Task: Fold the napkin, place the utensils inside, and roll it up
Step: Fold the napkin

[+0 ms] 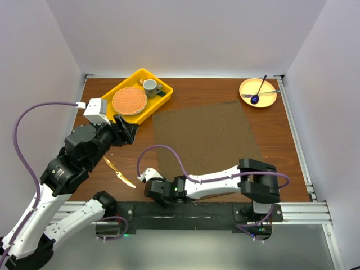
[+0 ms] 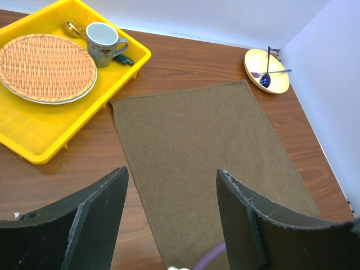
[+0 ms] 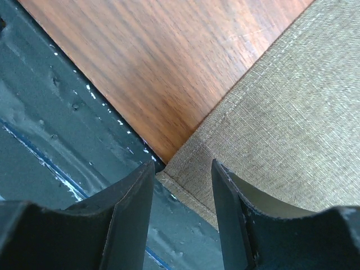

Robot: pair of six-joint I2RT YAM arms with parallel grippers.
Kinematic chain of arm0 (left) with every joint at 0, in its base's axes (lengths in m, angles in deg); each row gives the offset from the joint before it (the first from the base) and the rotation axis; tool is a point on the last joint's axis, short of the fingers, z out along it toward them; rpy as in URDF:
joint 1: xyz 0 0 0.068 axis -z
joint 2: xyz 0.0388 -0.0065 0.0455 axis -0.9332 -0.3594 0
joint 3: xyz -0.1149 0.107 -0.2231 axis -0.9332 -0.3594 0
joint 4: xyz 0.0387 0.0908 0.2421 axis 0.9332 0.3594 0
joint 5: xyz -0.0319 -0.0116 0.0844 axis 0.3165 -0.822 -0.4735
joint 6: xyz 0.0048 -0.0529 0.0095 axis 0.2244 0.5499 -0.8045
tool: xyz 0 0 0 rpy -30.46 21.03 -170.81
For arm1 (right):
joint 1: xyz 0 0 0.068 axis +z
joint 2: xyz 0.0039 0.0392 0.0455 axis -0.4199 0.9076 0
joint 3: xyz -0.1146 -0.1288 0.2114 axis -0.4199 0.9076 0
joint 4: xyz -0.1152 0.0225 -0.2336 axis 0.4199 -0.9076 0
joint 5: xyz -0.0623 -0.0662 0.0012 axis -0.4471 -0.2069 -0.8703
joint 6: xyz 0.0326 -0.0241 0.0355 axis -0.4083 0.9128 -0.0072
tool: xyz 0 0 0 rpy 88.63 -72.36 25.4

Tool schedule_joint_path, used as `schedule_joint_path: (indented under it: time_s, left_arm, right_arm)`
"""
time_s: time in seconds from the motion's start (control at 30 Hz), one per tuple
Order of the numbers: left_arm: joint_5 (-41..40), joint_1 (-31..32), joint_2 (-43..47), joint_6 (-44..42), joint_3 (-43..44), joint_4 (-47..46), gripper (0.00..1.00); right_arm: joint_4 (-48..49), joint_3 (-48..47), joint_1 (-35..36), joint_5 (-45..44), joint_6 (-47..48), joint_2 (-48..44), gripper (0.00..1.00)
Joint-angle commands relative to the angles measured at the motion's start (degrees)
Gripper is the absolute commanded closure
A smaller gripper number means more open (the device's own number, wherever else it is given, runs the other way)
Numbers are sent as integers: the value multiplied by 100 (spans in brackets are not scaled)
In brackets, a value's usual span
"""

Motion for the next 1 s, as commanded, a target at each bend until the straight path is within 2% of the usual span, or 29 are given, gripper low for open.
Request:
schedule_joint_path:
  time_s: [0.0, 0.37, 0.57, 0.73, 0.97]
  left_arm:
    - [23, -33, -35, -3, 4, -137, 31]
    - [32, -33, -70, -73, -48, -172, 26]
    - [41, -33, -53, -82, -22, -172, 25]
    - [23, -24, -88, -108, -5, -181, 25]
    - [67, -33, -167, -117, 66, -190, 25]
  right_arm:
    - [352, 115, 18, 330, 109, -221, 52]
    - [599, 563, 18, 497, 12, -291, 52]
    - [284, 345, 88, 32, 65, -54, 64]
    - [-165, 46, 237, -495, 135, -1, 80]
    - [-658, 18, 273, -795, -40, -694, 88]
